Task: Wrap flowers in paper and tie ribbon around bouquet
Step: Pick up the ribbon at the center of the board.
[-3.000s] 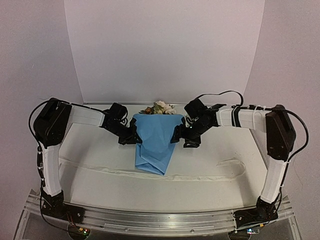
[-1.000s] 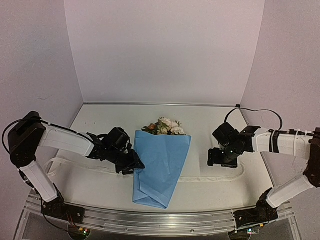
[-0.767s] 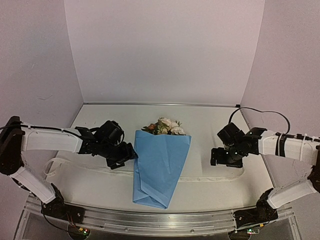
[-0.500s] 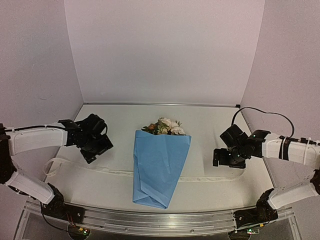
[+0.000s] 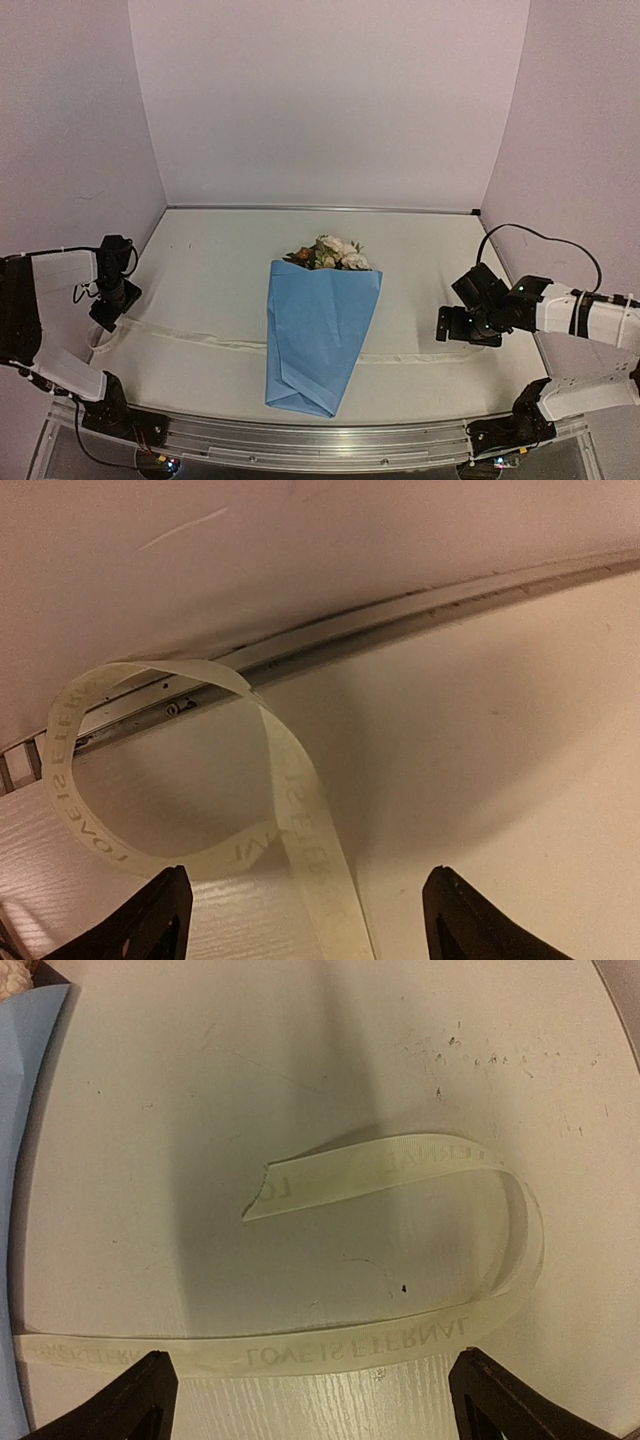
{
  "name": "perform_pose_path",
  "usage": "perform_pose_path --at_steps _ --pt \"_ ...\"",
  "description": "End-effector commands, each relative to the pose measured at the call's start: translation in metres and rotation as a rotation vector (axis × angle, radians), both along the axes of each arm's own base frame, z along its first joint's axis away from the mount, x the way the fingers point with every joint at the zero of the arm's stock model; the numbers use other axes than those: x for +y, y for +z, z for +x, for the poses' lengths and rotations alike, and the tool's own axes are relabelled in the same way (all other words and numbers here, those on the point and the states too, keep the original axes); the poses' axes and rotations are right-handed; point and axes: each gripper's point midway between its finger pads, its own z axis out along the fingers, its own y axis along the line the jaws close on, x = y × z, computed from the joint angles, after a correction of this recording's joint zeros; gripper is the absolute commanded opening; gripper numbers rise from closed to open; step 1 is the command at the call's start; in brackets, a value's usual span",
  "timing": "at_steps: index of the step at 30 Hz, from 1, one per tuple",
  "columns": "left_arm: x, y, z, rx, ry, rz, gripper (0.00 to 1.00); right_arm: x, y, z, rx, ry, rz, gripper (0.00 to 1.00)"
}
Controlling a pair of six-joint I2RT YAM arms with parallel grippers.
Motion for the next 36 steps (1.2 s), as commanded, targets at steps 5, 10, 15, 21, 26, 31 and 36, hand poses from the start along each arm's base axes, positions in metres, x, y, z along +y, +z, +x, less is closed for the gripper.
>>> perform_pose_path --at_steps 5,10,15,21,26,31,36 --pt "0.027 -0.02 0.05 -0.015 0.054 -0.03 0.76 0.003 0.0 0.002 -0.021 -0.014 0.041 0.97" --pt "0.025 -0.039 0.055 0.036 0.058 -0.068 0.61 -0.001 -0.002 0.001 -0.027 -0.035 0.037 0.98" --pt "0.026 -0.048 0.033 0.088 0.106 -0.061 0.27 -0.012 -0.004 -0.002 -0.045 -0.111 0.035 0.98" --pt "0.021 -0.043 0.04 0.043 0.018 -0.054 0.0 -0.054 0.011 -0.004 -0.136 -0.276 -0.089 0.98" --pt "0.009 -0.017 0.061 -0.058 -0.101 -0.023 0.0 -0.078 0.021 -0.008 -0.134 -0.369 -0.186 0.98" --pt "-0.02 0.007 0.08 -0.152 -0.243 -0.032 0.0 -0.087 0.004 -0.004 -0.04 -0.508 -0.149 0.98" --pt "-0.043 0.023 0.089 -0.211 -0.338 -0.038 0.0 -0.086 -0.021 0.012 0.003 -0.577 -0.11 0.95"
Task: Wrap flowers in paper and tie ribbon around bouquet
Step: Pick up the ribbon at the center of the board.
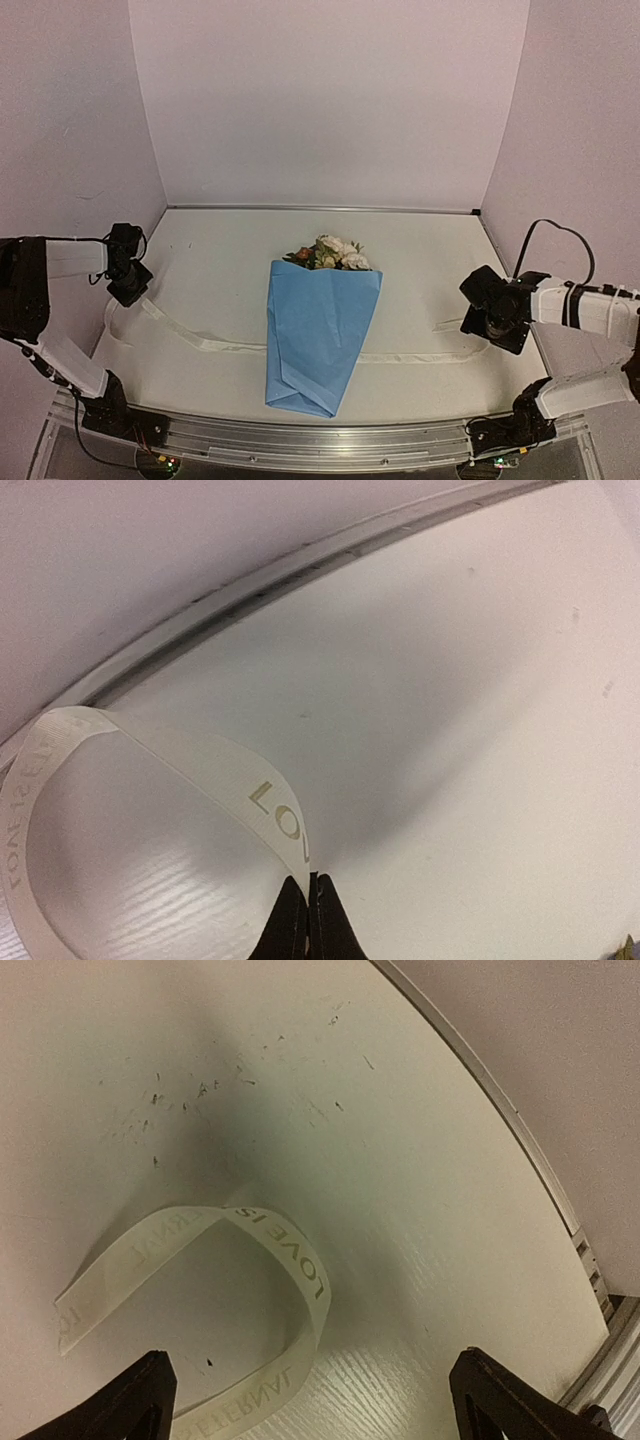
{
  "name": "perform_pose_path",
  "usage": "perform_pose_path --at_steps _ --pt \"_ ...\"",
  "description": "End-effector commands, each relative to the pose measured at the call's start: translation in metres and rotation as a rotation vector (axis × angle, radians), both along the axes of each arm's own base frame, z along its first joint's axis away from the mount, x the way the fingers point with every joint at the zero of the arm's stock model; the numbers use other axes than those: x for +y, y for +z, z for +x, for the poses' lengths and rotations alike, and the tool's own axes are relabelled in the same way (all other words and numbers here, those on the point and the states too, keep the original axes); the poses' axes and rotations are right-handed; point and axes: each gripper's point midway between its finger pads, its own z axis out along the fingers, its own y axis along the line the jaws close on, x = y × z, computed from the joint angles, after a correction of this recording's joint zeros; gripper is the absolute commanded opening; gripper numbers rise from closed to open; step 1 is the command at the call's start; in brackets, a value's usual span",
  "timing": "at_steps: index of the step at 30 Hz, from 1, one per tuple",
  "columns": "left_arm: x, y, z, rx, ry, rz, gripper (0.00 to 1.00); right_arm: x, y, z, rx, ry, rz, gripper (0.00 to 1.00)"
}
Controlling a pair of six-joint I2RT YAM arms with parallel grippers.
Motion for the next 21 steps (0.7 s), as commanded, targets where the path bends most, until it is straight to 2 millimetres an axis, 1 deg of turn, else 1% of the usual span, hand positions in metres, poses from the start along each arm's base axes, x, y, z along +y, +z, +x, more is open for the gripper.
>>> perform_pose_path --at_steps 1,3,4,7,10,13,14,15,18,19,21 --pt "-0.02 0.023 0.016 -0.096 -0.107 -0.002 0.0 0.001 -0.016 0.017 -0.023 -0.101 0.072 0.88" --pt "-0.025 0.026 0.018 -0.115 -0.125 -0.009 0.0 0.001 -0.032 0.016 -0.009 -0.131 0.103 0.74" --pt "-0.028 0.026 0.018 -0.123 -0.132 -0.017 0.0 0.001 -0.037 0.013 0.006 -0.147 0.117 0.7" --pt "-0.034 0.029 0.021 -0.136 -0.147 -0.025 0.0 -0.003 -0.048 0.009 0.016 -0.18 0.124 0.67" --pt "-0.039 0.032 0.024 -0.148 -0.171 -0.033 0.0 -0.009 -0.054 0.007 0.023 -0.208 0.121 0.66" --pt "-0.042 0.036 0.029 -0.16 -0.194 -0.036 0.0 -0.009 -0.06 0.011 0.029 -0.223 0.149 0.59" --pt "-0.043 0.038 0.031 -0.162 -0.201 -0.038 0.0 -0.007 -0.063 0.014 0.03 -0.229 0.174 0.52" --pt "-0.045 0.039 0.033 -0.164 -0.211 -0.04 0.0 -0.006 -0.065 0.018 0.03 -0.238 0.195 0.43" --pt "-0.048 0.047 0.041 -0.182 -0.236 -0.045 0.0 -0.005 -0.064 0.032 0.029 -0.263 0.258 0.09" --pt "-0.049 0.049 0.044 -0.19 -0.245 -0.045 0.0 -0.006 -0.061 0.038 0.021 -0.272 0.278 0.01" --pt "-0.051 0.055 0.049 -0.215 -0.261 -0.041 0.0 -0.009 -0.051 0.052 -0.008 -0.277 0.309 0.0"
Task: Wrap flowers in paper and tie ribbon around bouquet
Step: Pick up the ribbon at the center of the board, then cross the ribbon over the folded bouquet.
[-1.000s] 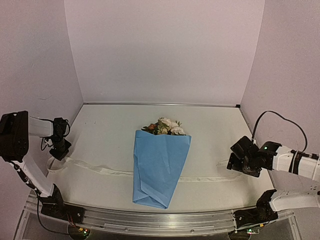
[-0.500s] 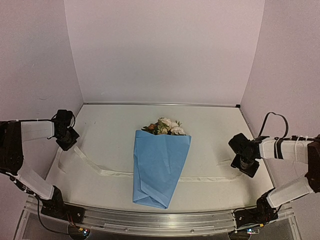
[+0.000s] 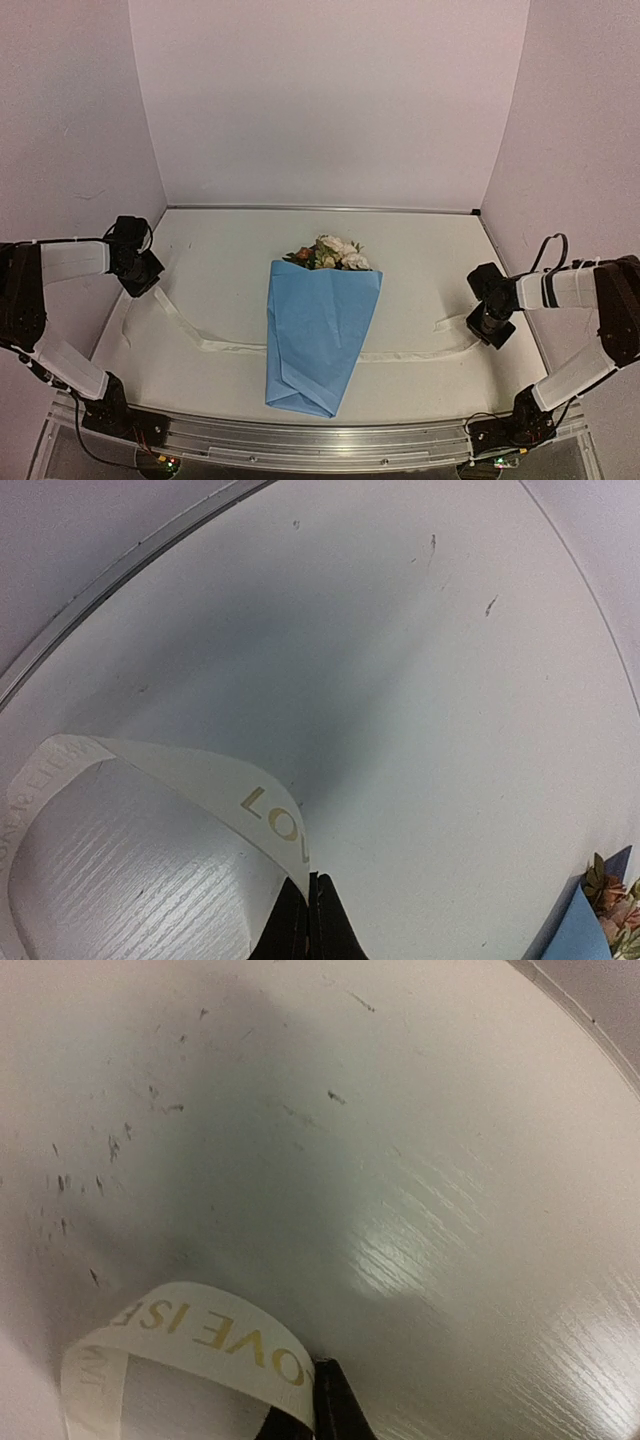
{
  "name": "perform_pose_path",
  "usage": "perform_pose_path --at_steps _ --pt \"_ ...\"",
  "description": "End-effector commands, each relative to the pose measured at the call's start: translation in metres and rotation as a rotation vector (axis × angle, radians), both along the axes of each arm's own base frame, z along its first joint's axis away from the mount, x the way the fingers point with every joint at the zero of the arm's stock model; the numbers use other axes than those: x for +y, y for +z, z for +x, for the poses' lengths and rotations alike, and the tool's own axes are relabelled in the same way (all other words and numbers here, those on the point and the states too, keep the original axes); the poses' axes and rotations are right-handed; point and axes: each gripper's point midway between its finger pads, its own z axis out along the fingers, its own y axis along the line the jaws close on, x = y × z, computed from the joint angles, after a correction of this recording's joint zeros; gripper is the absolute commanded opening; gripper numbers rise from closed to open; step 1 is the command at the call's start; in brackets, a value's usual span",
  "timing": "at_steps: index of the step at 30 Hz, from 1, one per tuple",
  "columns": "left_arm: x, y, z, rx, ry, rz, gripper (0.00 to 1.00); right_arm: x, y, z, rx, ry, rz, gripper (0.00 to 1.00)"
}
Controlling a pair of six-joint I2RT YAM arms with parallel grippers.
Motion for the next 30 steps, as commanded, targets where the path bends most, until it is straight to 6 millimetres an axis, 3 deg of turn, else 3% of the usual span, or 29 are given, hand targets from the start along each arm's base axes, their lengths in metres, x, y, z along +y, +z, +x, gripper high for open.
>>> perform_pose_path --at_steps 1,4,9,16,20,23,25,28,30 --pt "-0.008 0.037 0.032 -0.133 -0.068 0.005 0.0 0.002 0.012 0.029 -0.042 -0.012 0.107 0.0" --pt "-0.01 0.048 0.046 -0.165 -0.091 0.016 0.0 -0.005 0.033 0.053 -0.108 -0.037 0.146 0.0" --pt "-0.014 0.074 0.064 -0.228 -0.098 0.003 0.0 -0.015 0.06 0.075 -0.17 -0.056 0.168 0.0" --pt "-0.027 0.095 0.067 -0.301 -0.158 -0.023 0.0 -0.028 0.083 0.075 -0.199 -0.049 0.137 0.0" --pt "-0.048 0.133 0.072 -0.436 -0.231 -0.021 0.0 -0.03 0.099 0.073 -0.199 -0.006 0.113 0.0" --pt "-0.083 0.172 0.077 -0.548 -0.335 -0.006 0.0 -0.029 0.107 0.072 -0.205 0.015 0.11 0.0" --pt "-0.119 0.198 0.076 -0.635 -0.449 -0.009 0.0 -0.026 0.109 0.071 -0.198 0.031 0.125 0.0" --pt "-0.206 0.24 0.053 -0.802 -0.753 -0.018 0.0 -0.014 0.108 0.072 -0.185 0.06 0.181 0.0" --pt "-0.276 0.259 0.016 -0.903 -0.993 -0.009 0.0 -0.007 0.106 0.072 -0.18 0.067 0.225 0.0"
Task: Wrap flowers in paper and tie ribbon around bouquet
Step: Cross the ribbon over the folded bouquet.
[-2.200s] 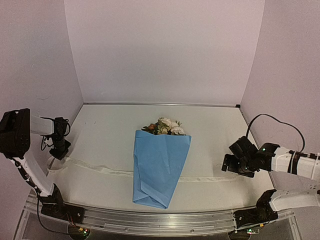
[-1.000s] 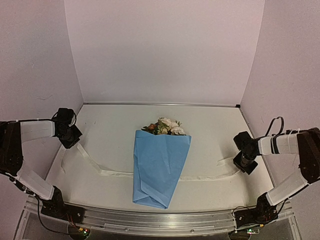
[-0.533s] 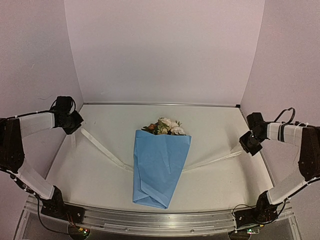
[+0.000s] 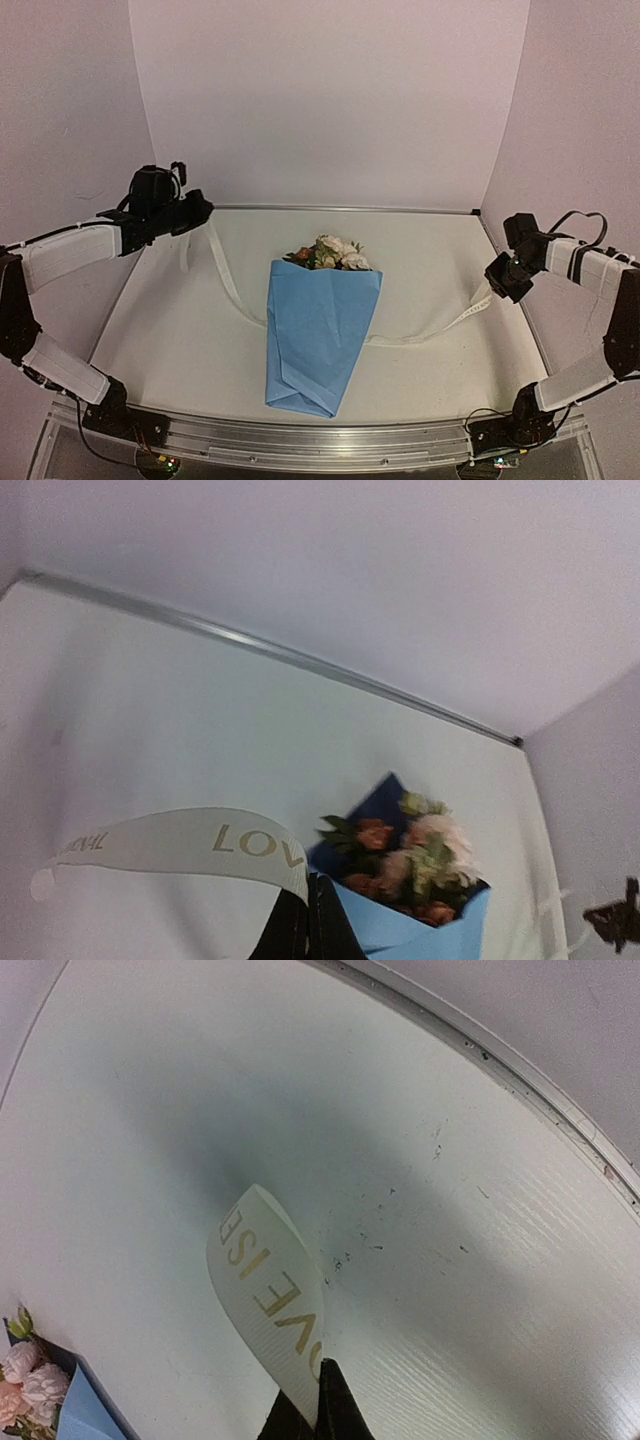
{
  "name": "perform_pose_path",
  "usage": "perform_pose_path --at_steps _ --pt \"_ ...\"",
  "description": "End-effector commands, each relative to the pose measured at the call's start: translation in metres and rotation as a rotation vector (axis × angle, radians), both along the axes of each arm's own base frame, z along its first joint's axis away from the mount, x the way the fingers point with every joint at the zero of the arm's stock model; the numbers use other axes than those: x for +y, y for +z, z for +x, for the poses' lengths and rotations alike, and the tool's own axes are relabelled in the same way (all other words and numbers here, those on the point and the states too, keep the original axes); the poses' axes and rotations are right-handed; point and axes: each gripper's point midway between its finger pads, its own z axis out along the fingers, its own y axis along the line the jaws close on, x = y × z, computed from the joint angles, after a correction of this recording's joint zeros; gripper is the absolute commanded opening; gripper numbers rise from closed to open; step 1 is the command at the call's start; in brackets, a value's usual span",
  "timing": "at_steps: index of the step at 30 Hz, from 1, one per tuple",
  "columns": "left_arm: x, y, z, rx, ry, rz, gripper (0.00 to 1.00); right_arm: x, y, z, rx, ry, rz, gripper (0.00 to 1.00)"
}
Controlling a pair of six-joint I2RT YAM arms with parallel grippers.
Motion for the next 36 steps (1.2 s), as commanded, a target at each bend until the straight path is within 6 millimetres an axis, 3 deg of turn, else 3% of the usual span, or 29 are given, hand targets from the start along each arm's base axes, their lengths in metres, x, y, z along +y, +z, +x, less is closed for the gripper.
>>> perform_pose_path --at_steps 1,2,4,6,8,11,14,19,26,32,36 --pt "-0.154 0.099 -0.07 -0.422 -0.545 0.06 0.0 0.016 0.008 0.001 0.003 0.054 0.08 0.0" --pt "-0.198 0.097 -0.102 -0.446 -0.692 0.083 0.0 0.02 0.008 0.002 0.004 0.064 0.101 0.0" --pt "-0.262 0.071 -0.153 -0.424 -0.927 0.142 0.0 0.026 0.007 0.003 0.009 0.082 0.128 0.0" --pt "-0.304 0.034 -0.198 -0.376 -1.094 0.209 0.0 0.032 0.006 0.005 0.016 0.099 0.151 0.0" --pt "-0.335 -0.015 -0.238 -0.314 -1.227 0.292 0.0 0.04 0.004 0.009 0.025 0.123 0.174 0.0" --pt "-0.352 -0.066 -0.264 -0.254 -1.319 0.379 0.0 0.053 0.009 0.02 0.024 0.164 0.202 0.0" --pt "-0.36 -0.095 -0.265 -0.2 -1.366 0.424 0.0 0.067 0.015 0.034 0.02 0.206 0.216 0.0" --pt "-0.377 -0.113 -0.262 -0.181 -1.422 0.482 0.0 0.092 0.027 0.062 0.01 0.266 0.274 0.0" --pt "-0.406 -0.107 -0.267 -0.241 -1.5 0.502 0.0 0.112 0.044 0.095 -0.025 0.302 0.33 0.0" --pt "-0.419 -0.084 -0.297 -0.339 -1.576 0.468 0.0 0.129 0.059 0.122 -0.072 0.361 0.366 0.0" --pt "-0.422 -0.103 -0.269 -0.278 -1.488 0.468 0.0 0.149 0.072 0.129 -0.107 0.417 0.367 0.0"
